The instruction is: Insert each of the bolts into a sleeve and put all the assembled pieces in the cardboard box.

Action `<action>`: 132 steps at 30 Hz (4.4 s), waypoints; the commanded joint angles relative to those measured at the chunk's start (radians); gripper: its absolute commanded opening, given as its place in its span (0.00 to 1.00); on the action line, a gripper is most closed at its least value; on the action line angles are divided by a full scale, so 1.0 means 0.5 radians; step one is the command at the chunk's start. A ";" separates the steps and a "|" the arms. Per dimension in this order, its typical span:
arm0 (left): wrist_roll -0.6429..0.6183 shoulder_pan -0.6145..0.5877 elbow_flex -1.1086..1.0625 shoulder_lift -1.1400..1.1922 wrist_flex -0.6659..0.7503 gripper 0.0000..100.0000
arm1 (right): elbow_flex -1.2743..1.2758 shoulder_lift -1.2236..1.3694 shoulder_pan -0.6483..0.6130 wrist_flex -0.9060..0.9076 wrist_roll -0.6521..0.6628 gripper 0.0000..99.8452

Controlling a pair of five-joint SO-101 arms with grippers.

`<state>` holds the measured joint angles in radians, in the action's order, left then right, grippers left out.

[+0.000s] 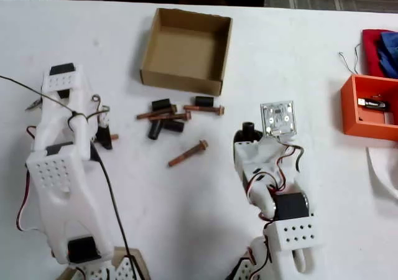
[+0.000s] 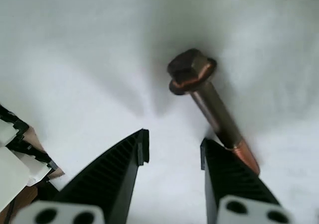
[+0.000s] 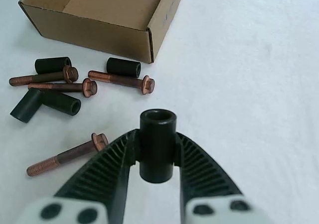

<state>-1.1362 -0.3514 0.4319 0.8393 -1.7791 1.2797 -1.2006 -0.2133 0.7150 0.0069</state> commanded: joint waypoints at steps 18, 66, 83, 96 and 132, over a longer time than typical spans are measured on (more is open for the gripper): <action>-0.009 0.141 0.149 -0.218 -0.012 0.25 | -0.012 -0.044 0.008 0.002 -0.018 0.02; -0.193 -0.058 0.149 -0.276 0.485 0.25 | -0.012 -0.044 0.008 0.002 -0.018 0.02; -0.193 -0.058 0.170 -0.009 0.466 0.05 | -0.012 -0.048 0.008 0.002 -0.018 0.02; 1.936 0.095 0.637 -0.377 -0.009 0.03 | -0.012 -0.044 0.008 0.002 -0.018 0.02; 2.532 0.181 0.631 -0.322 0.206 0.13 | -0.012 -0.051 0.008 0.002 -0.018 0.02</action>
<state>0.1465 -0.2608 0.7234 0.8424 -1.6701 1.2797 -1.2006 -0.2133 0.7150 0.0069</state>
